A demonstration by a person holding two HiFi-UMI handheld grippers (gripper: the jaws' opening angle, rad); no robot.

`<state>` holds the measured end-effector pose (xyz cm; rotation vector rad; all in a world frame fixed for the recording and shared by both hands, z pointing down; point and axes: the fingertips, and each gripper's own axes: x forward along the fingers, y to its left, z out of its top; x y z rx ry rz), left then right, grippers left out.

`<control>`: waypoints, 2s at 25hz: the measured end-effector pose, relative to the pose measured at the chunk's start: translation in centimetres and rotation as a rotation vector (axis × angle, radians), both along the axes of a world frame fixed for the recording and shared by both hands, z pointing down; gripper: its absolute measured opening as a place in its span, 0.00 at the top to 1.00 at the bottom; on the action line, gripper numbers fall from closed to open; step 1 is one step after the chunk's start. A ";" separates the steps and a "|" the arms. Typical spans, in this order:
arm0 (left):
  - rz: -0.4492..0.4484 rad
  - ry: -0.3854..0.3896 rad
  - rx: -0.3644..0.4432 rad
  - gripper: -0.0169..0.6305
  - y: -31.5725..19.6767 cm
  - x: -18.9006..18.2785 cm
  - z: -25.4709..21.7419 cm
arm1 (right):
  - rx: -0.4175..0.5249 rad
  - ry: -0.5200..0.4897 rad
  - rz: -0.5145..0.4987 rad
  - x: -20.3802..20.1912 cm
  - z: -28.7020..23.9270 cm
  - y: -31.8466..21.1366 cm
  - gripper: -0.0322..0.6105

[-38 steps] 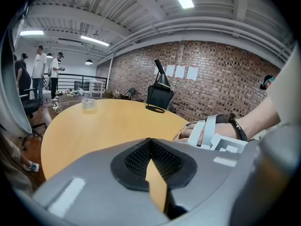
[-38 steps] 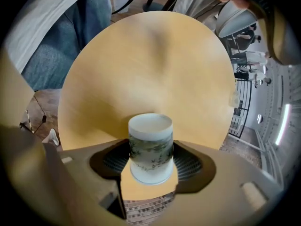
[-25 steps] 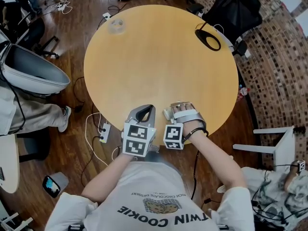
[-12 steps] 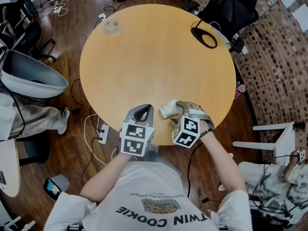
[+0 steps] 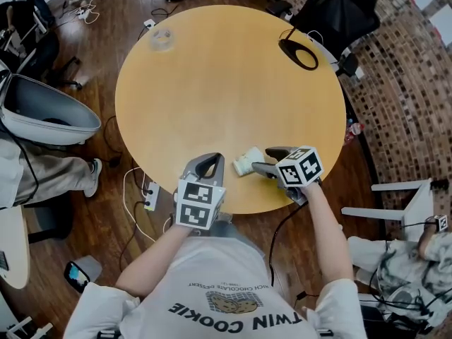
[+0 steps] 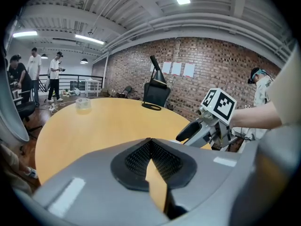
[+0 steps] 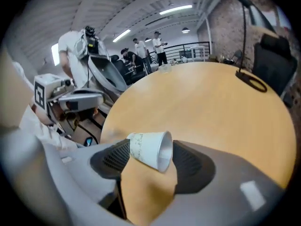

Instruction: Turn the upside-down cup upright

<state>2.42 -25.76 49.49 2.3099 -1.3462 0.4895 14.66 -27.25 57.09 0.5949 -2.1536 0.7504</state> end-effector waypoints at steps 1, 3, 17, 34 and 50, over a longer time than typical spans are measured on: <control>-0.001 -0.001 -0.001 0.96 0.0 0.0 0.0 | -0.032 -0.042 0.026 0.1 0.1 -0.1 0.51; -0.003 -0.004 -0.002 0.96 0.0 0.2 0.1 | -0.081 -0.108 0.069 0.4 0.4 -0.5 0.59; -0.014 -0.008 -0.002 0.96 -0.2 0.1 0.1 | -0.279 -0.364 0.113 -0.7 -0.8 0.2 0.90; 0.004 0.005 0.004 0.96 0.4 0.1 -0.2 | 0.297 0.429 -0.601 -5.3 -1.9 4.5 0.91; 0.005 0.002 0.010 0.96 0.9 -0.9 -0.6 | 0.388 0.494 -0.583 -5.3 -0.4 4.4 0.84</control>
